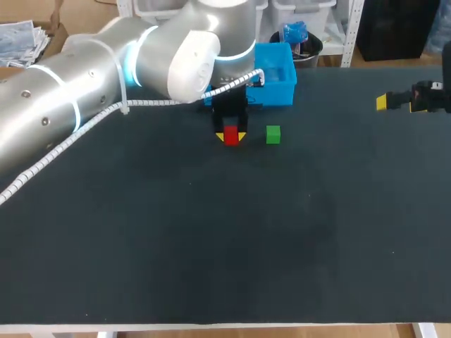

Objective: Use the left arm to pick the red cube and place it into the blue plastic box first, then use the right arm to grasp the green cube and put it into the same blue plastic box after the first action is fully finished.

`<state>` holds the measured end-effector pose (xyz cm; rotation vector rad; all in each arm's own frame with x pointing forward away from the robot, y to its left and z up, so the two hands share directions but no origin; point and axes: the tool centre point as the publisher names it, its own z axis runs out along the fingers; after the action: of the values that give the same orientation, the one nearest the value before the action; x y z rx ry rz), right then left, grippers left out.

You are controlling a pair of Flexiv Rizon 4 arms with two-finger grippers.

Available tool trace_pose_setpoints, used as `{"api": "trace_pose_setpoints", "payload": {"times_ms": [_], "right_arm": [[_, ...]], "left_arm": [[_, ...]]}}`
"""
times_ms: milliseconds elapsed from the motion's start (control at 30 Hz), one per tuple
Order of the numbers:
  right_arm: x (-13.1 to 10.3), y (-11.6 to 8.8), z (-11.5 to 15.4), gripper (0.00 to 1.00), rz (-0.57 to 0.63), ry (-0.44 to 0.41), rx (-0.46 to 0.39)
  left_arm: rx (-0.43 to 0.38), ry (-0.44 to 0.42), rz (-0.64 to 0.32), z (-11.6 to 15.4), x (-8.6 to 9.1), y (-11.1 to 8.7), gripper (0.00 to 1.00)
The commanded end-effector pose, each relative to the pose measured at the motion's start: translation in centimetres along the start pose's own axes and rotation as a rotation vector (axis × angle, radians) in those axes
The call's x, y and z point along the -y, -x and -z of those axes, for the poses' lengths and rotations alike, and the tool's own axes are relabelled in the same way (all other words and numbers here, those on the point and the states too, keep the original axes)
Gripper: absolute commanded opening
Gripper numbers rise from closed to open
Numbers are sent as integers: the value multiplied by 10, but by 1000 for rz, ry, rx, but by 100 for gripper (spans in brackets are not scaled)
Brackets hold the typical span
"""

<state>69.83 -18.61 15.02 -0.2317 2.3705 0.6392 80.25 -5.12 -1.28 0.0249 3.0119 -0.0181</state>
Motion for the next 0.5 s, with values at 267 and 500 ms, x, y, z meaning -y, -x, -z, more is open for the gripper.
{"api": "trace_pose_setpoints", "payload": {"times_ms": [267, 500], "right_arm": [[0, 0, -1, 100, 0, -3, -1], [0, 0, -1, 100, 0, -3, -1]], "left_arm": [[48, 14, -16, 50, -7, 12, 0], [117, -22, -50, 99, -9, 23, 0]]}}
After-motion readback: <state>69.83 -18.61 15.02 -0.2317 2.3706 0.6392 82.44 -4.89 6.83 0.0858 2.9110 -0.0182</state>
